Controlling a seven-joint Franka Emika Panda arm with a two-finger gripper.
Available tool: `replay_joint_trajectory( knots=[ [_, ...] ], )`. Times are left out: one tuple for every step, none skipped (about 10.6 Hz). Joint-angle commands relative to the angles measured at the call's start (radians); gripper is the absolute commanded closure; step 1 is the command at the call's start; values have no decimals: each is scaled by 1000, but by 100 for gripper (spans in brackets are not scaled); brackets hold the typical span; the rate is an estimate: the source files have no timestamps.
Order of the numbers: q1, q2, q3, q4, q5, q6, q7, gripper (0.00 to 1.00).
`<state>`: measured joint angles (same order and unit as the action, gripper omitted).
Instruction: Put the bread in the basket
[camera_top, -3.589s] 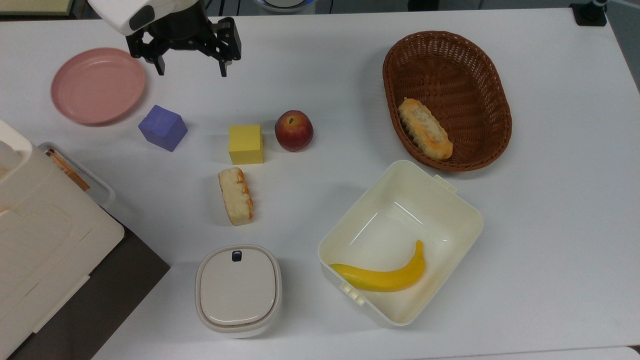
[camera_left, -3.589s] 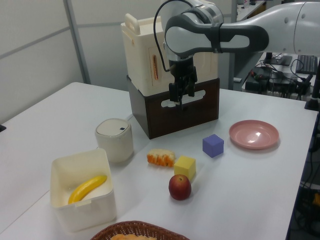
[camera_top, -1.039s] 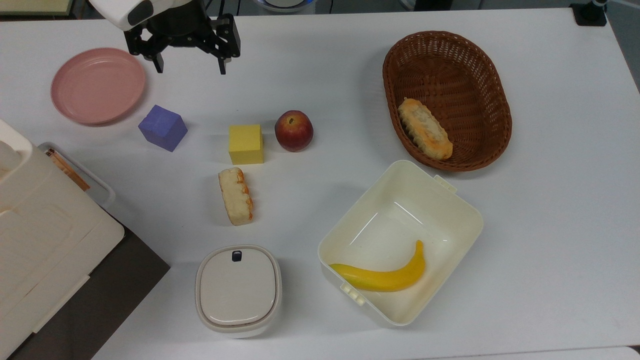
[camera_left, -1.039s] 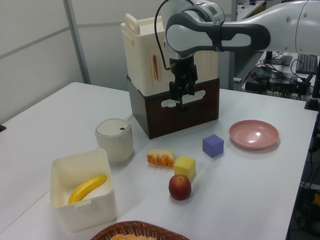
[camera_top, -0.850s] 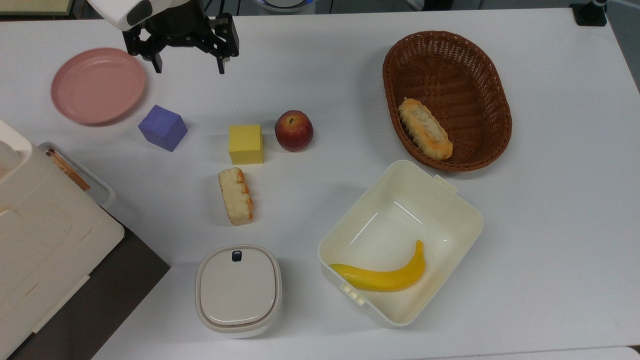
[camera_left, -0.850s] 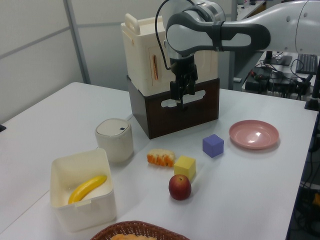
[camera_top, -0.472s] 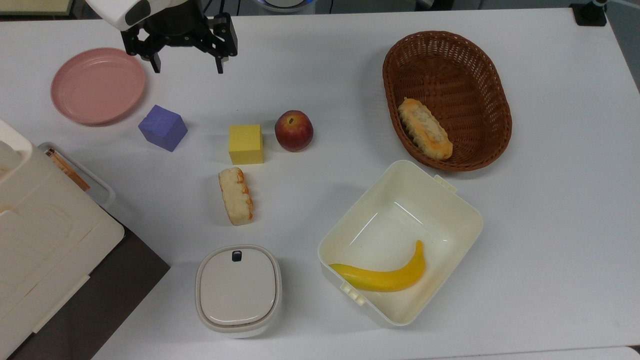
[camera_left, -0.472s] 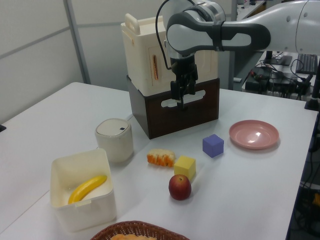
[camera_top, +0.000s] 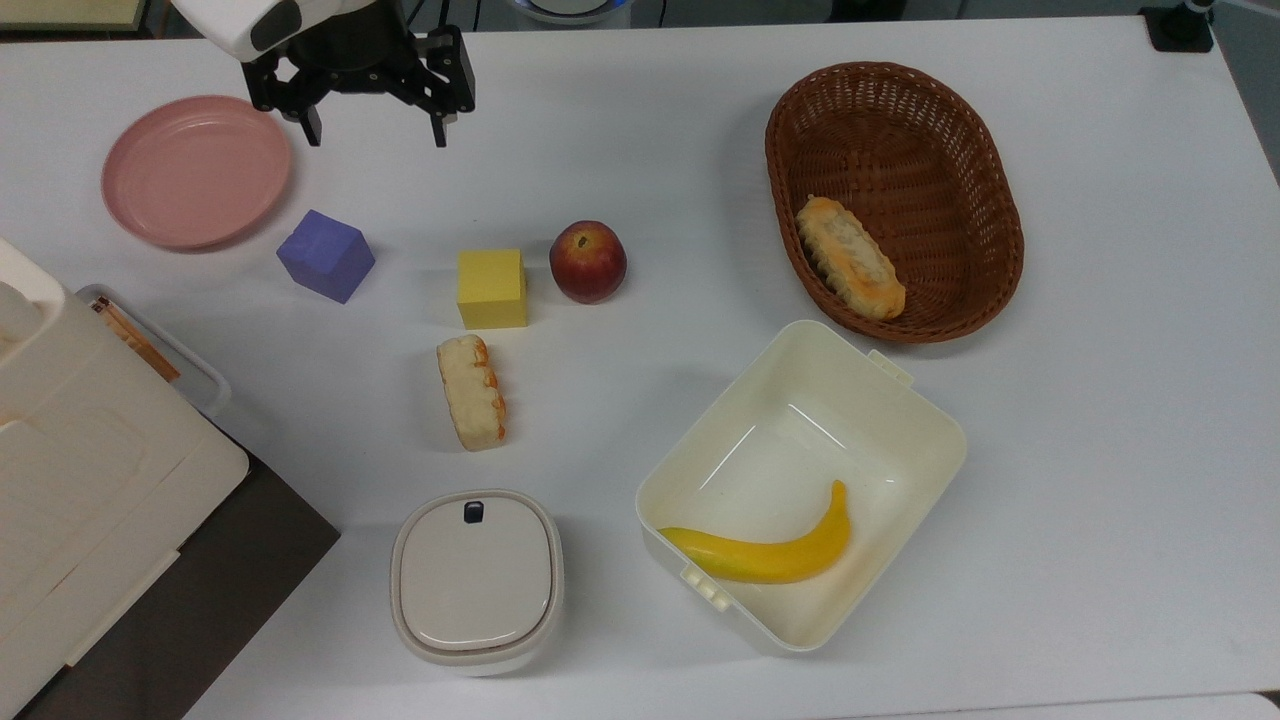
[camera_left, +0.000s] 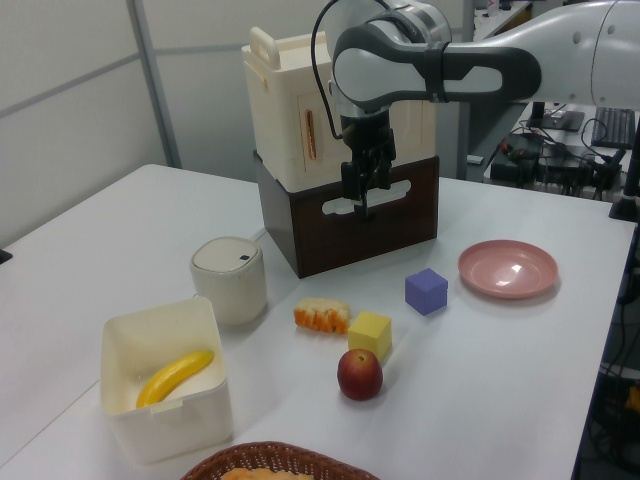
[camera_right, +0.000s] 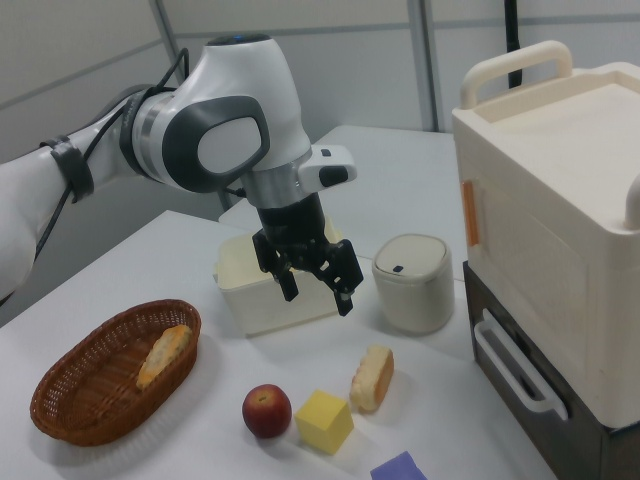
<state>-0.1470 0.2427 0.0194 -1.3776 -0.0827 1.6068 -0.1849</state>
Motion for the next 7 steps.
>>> replay_joint_trajectory(
  knots=[
    [7, -25, -7, -23, 15, 10, -21, 0],
    [12, -25, -4, -26, 15, 10, -22, 0],
    [13, -23, -1, -27, 14, 8, -21, 0],
    [14, -23, -1, -28, 15, 7, -22, 0],
    [12, -23, -1, -28, 14, 10, -22, 0],
    [12, -22, -1, -28, 14, 10, -22, 0],
    [12, -22, -1, -28, 14, 8, -22, 0]
  ],
)
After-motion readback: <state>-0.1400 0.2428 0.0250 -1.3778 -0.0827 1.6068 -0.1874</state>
